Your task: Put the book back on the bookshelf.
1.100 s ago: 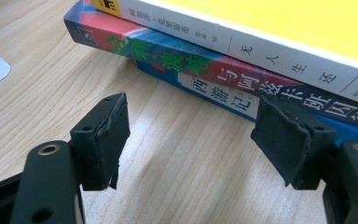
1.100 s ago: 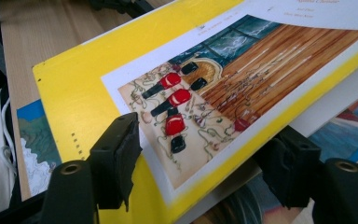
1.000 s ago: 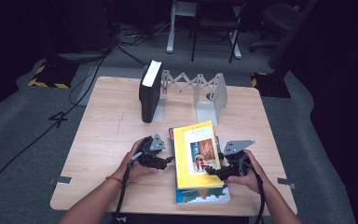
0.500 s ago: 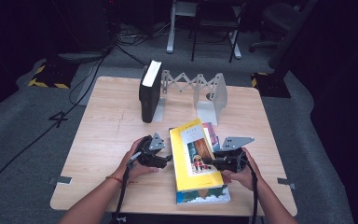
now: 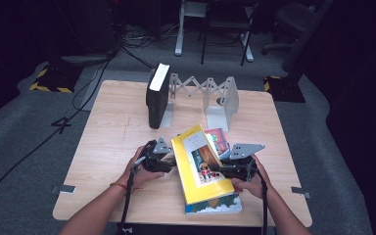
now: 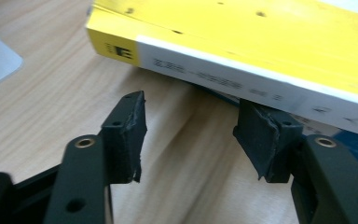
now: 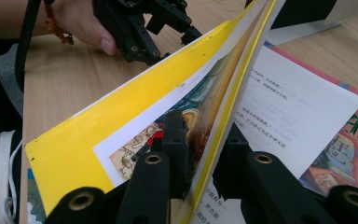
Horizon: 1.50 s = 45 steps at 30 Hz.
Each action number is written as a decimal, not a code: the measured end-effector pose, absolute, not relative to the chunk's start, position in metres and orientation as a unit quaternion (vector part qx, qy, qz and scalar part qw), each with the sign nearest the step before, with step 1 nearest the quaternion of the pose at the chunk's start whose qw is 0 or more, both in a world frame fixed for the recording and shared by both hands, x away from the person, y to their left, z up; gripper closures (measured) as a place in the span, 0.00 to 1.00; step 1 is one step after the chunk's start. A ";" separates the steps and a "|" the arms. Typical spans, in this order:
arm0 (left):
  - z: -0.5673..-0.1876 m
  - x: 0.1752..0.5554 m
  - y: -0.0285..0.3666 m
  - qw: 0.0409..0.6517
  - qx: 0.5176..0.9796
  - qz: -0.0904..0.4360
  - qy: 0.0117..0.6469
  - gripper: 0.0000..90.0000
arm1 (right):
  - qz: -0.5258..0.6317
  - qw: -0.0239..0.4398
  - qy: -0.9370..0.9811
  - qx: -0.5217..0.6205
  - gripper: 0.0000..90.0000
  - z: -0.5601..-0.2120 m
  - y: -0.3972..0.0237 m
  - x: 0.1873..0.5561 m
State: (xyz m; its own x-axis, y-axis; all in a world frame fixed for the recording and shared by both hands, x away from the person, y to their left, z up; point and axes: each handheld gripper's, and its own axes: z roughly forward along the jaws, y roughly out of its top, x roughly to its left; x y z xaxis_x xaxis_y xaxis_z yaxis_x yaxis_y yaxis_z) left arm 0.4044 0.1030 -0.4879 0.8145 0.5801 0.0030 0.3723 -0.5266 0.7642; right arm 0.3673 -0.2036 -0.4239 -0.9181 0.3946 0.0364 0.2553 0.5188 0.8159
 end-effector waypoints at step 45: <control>-0.405 0.419 0.089 0.502 0.831 0.152 0.186 0.93 | 0.497 0.076 0.851 0.153 0.64 -0.398 -0.202 0.381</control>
State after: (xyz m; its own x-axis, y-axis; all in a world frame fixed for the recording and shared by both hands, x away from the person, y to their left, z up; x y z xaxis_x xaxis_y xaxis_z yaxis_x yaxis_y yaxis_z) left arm 0.4187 0.0892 -0.4050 0.8844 0.4620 0.0662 0.1560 -0.4262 0.8911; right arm 0.3814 -0.2020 -0.3983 -0.9416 0.3358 0.0234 0.1855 0.4595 0.8686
